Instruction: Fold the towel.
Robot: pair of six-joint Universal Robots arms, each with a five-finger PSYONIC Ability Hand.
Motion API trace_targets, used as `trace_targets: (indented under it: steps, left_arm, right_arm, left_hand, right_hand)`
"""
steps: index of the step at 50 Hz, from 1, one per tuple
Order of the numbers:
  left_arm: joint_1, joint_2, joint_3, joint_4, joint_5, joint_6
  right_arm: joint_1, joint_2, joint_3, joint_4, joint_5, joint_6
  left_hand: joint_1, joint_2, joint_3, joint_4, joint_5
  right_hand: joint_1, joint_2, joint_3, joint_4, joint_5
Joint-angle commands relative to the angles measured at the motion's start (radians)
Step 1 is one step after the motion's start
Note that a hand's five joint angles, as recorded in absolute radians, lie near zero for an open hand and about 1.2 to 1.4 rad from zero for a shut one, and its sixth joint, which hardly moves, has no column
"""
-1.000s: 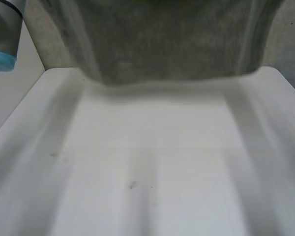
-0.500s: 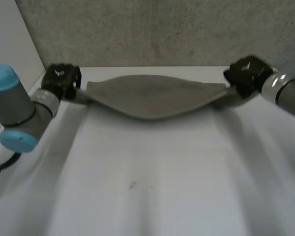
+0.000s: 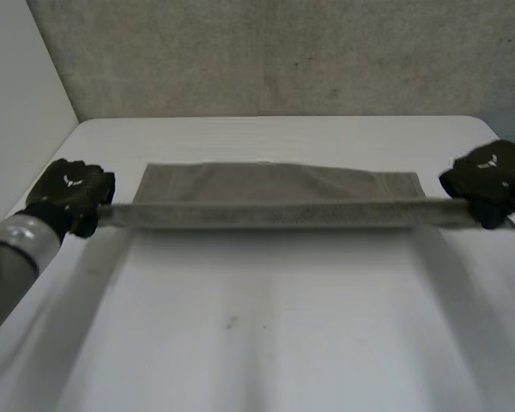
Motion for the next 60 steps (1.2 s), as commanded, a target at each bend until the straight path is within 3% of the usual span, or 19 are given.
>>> trace_targets:
  steps: [1,6,8,11,13,14,16,24,35,53,54,55,56,57,58,60]
  left_arm:
    - [0.053,0.252,-0.179,-0.035,0.054,0.000]
    - [0.042,0.212,-0.156,-0.029,0.109,-0.002]
    - [0.016,0.080,-0.060,-0.029,0.112,-0.005]
    - [-0.011,-0.002,0.001,-0.027,0.104,-0.003]
    - [-0.068,-0.164,0.138,-0.030,0.068,-0.002]
    - [-0.068,-0.165,0.139,-0.030,0.068,-0.002]
    - [-0.109,-0.319,0.285,-0.036,-0.007,-0.001]
    - [-0.132,-0.574,0.560,-0.039,-0.115,-0.003]
    - [-0.140,-0.739,0.792,-0.062,-0.156,0.000]
    - [-0.166,-0.860,0.995,-0.133,-0.163,-0.002]
    - [-0.168,-0.864,1.002,-0.133,-0.164,-0.002]
    - [-0.168,-0.865,1.003,-0.133,-0.164,-0.002]
    - [-0.169,-0.866,1.007,-0.133,-0.166,-0.002]
    - [-0.169,-0.866,1.007,-0.133,-0.166,-0.002]
    - [-0.169,-0.865,1.007,-0.133,-0.172,-0.002]
    - [-0.171,-0.863,1.007,-0.133,-0.187,0.000]
  right_arm:
    - [-0.033,-0.149,0.143,0.033,-0.021,-0.118]
    - [-0.033,-0.111,0.133,-0.005,-0.035,-0.132]
    - [-0.021,0.010,0.085,-0.054,-0.034,-0.127]
    - [-0.013,0.064,0.045,-0.070,-0.029,-0.129]
    - [0.023,0.168,-0.042,-0.085,-0.025,-0.131]
    - [0.024,0.169,-0.042,-0.085,-0.024,-0.131]
    - [0.057,0.312,-0.172,-0.084,-0.002,-0.124]
    - [0.109,0.562,-0.451,-0.094,0.081,-0.066]
    - [0.136,0.779,-0.735,-0.107,0.109,-0.028]
    - [0.151,0.978,-1.018,-0.105,0.172,-0.031]
    - [0.152,0.986,-1.026,-0.107,0.172,-0.031]
    - [0.152,0.986,-1.026,-0.107,0.172,-0.031]
    - [0.156,0.994,-1.030,-0.107,0.173,-0.029]
    - [0.156,0.994,-1.030,-0.107,0.173,-0.029]
    - [0.160,1.000,-1.035,-0.108,0.176,-0.031]
    - [0.165,1.000,-1.042,-0.113,0.187,-0.031]
  left_hand:
    - [0.193,0.178,0.179,0.178,0.187]
    - [0.193,0.178,0.179,0.178,0.187]
    - [0.193,0.178,0.179,0.178,0.187]
    - [0.193,0.178,0.179,0.178,0.187]
    - [0.193,0.178,0.179,0.178,0.187]
    - [0.193,0.178,0.179,0.178,0.187]
    - [0.193,0.178,0.179,0.178,0.187]
    - [0.193,0.178,0.179,0.178,0.187]
    - [0.193,0.178,0.179,0.178,0.187]
    - [0.193,0.178,0.179,0.178,0.187]
    - [-0.054,-0.069,-0.068,-0.069,-0.060]
    - [-0.056,-0.072,-0.070,-0.072,-0.063]
    - [-0.472,-0.487,-0.486,-0.487,-0.478]
    - [-0.476,-0.491,-0.490,-0.491,-0.482]
    - [-0.933,-0.948,-0.947,-0.948,-0.939]
    - [-1.029,-1.044,-1.043,-1.044,-1.035]
  right_hand:
    - [0.049,0.046,0.034,0.033,0.007]
    - [0.049,0.046,0.034,0.033,0.007]
    - [0.049,0.046,0.034,0.033,0.007]
    - [0.049,0.046,0.034,0.033,0.007]
    - [0.049,0.046,0.034,0.033,0.007]
    - [0.049,0.046,0.034,0.033,0.007]
    - [0.049,0.046,0.034,0.033,0.007]
    - [0.049,0.046,0.034,0.033,0.007]
    - [0.049,0.046,0.034,0.033,0.007]
    - [0.049,0.046,0.034,0.033,0.007]
    - [-0.351,-0.354,-0.366,-0.367,-0.393]
    - [-0.355,-0.358,-0.370,-0.371,-0.397]
    - [-1.148,-1.151,-1.163,-1.165,-1.191]
    - [-1.156,-1.159,-1.171,-1.173,-1.198]
    - [-1.172,-1.176,-1.187,-1.189,-1.215]
    - [-1.172,-1.176,-1.187,-1.189,-1.215]
